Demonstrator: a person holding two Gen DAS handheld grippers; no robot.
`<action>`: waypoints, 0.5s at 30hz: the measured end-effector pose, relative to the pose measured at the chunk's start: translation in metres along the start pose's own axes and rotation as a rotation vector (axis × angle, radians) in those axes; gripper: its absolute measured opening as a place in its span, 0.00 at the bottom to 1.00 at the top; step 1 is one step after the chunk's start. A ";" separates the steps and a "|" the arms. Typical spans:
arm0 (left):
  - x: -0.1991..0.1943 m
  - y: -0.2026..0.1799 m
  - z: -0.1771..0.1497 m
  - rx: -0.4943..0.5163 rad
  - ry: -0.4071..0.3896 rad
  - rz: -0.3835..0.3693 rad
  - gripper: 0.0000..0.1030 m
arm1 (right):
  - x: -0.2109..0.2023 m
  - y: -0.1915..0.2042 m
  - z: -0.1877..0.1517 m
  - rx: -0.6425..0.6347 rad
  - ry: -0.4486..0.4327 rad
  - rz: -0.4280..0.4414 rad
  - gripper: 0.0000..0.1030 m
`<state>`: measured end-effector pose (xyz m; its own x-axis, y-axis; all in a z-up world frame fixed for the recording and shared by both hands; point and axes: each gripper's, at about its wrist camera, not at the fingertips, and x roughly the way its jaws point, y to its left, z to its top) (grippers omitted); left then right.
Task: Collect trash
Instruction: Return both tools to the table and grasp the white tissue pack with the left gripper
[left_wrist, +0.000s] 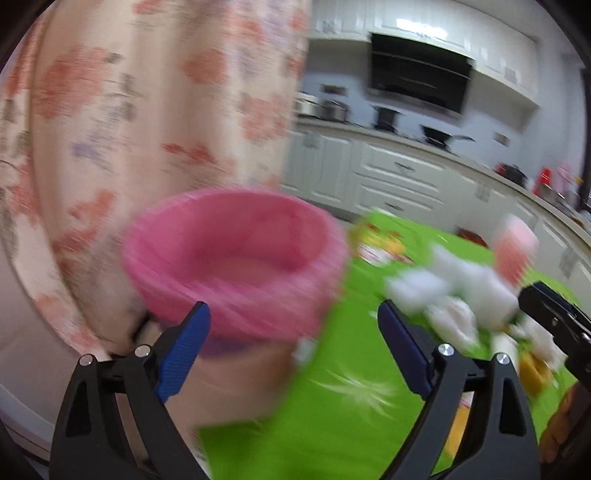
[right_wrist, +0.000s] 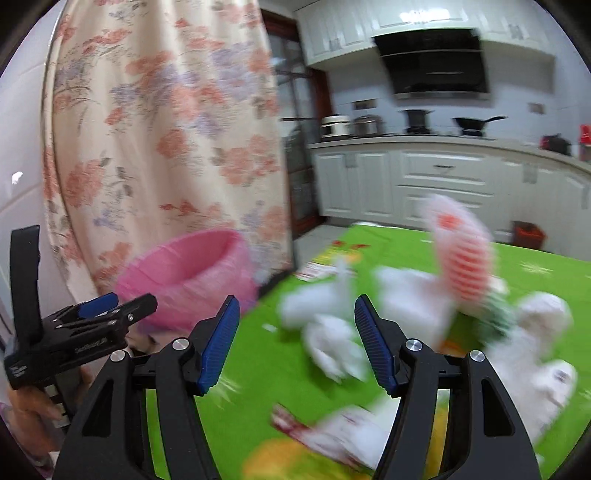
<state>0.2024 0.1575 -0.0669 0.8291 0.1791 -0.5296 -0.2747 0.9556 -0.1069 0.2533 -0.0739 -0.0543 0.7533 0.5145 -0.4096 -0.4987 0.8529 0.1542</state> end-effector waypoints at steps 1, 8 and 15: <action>0.001 -0.015 -0.006 0.011 0.016 -0.036 0.86 | -0.008 -0.008 -0.006 0.003 -0.003 -0.029 0.60; 0.004 -0.099 -0.034 0.121 0.062 -0.186 0.86 | -0.052 -0.064 -0.041 0.039 0.007 -0.201 0.60; 0.019 -0.150 -0.053 0.211 0.109 -0.239 0.86 | -0.065 -0.090 -0.057 0.089 0.059 -0.217 0.56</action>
<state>0.2331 0.0046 -0.1055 0.7979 -0.0715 -0.5985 0.0377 0.9969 -0.0688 0.2245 -0.1897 -0.0928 0.8109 0.3149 -0.4932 -0.2864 0.9486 0.1348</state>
